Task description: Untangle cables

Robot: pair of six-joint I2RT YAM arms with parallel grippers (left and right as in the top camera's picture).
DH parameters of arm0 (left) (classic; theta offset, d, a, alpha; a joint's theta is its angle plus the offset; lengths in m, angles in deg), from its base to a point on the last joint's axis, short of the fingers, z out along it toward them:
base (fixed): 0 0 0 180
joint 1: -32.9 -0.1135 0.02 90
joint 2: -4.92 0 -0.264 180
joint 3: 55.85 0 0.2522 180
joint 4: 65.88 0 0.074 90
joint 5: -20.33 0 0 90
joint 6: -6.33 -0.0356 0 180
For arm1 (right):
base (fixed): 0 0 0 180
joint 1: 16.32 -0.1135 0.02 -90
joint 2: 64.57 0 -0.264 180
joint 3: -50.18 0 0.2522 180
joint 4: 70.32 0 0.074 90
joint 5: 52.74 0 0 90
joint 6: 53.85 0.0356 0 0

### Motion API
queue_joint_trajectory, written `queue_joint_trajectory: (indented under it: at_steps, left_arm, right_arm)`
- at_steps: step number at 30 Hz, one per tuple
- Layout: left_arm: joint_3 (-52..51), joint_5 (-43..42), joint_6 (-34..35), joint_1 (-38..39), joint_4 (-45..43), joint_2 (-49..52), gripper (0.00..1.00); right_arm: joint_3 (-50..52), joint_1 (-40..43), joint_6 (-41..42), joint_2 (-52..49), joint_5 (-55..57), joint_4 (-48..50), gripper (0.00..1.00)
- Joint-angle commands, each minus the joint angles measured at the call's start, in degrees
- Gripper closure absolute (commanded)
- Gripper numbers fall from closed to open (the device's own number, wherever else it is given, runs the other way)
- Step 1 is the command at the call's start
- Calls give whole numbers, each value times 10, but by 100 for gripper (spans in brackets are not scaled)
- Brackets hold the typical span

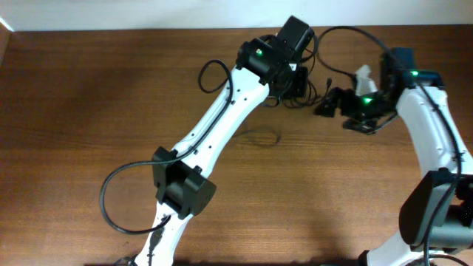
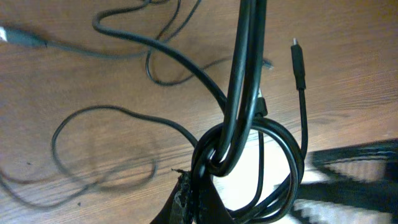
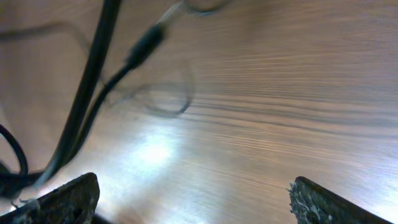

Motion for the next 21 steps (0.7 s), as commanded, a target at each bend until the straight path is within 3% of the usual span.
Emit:
queue_joint_trajectory:
  at_steps: [1,13,21]
  left_arm:
    - [12,-6,-14,0,17,-15,100]
    - [12,37,-14,-14,54,-15,100]
    - [12,36,-14,-32,64,-15,100]
  right_arm:
    - [4,-32,-19,-2,-31,15,2]
    - [4,-19,7,-2,-156,57,2]
    - [4,-15,6,-2,-158,56,2]
